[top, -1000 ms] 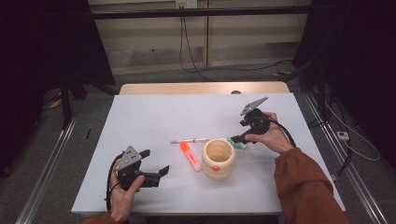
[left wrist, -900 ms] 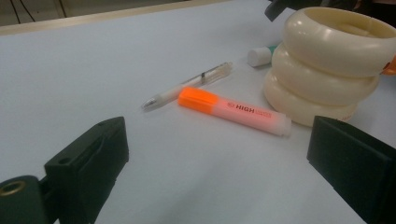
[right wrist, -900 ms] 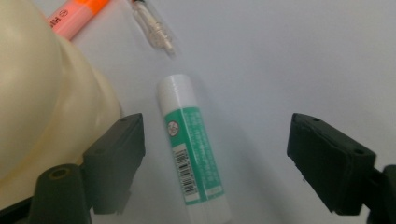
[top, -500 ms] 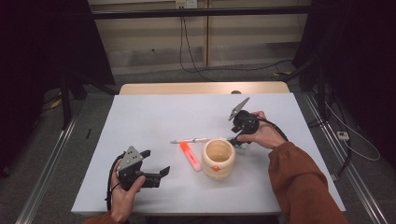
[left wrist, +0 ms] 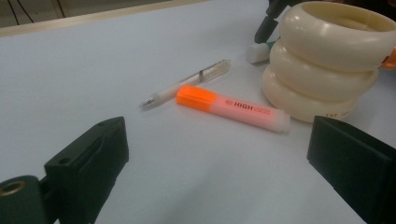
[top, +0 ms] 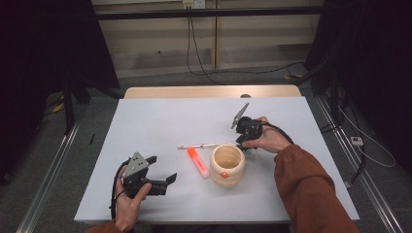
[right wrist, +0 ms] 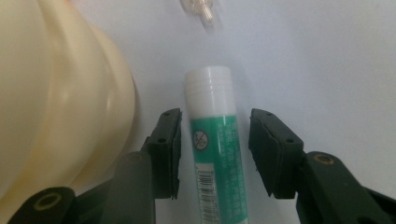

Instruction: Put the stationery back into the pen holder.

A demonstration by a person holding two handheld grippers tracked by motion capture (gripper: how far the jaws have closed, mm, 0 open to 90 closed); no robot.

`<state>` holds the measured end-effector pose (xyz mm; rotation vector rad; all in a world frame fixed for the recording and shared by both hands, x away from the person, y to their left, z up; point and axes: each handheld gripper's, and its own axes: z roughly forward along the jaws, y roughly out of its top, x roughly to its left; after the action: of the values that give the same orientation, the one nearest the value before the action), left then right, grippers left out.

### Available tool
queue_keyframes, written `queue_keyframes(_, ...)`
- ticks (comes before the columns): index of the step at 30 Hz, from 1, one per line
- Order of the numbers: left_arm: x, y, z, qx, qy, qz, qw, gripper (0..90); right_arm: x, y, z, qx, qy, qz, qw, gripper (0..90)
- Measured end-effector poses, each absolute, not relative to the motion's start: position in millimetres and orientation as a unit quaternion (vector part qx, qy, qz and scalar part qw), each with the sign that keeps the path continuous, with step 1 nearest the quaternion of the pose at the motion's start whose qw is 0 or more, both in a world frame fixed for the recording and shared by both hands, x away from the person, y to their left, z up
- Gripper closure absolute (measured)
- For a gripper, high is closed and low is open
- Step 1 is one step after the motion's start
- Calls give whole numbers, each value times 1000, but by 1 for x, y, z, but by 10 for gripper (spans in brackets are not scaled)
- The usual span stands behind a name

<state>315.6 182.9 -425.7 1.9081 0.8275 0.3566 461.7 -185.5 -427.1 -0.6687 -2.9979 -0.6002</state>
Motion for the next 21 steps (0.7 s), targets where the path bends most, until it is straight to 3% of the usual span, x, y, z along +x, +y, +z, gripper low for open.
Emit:
queue_keyframes(6, 316, 183, -426, 787, 341, 147, 492, 52, 463, -185, -432, -214, -960, -183, 13, 613)
queue_keyframes(21, 317, 184, -427, 787, 343, 146, 492, 53, 463, -181, -436, -207, -964, -166, 9, 665)
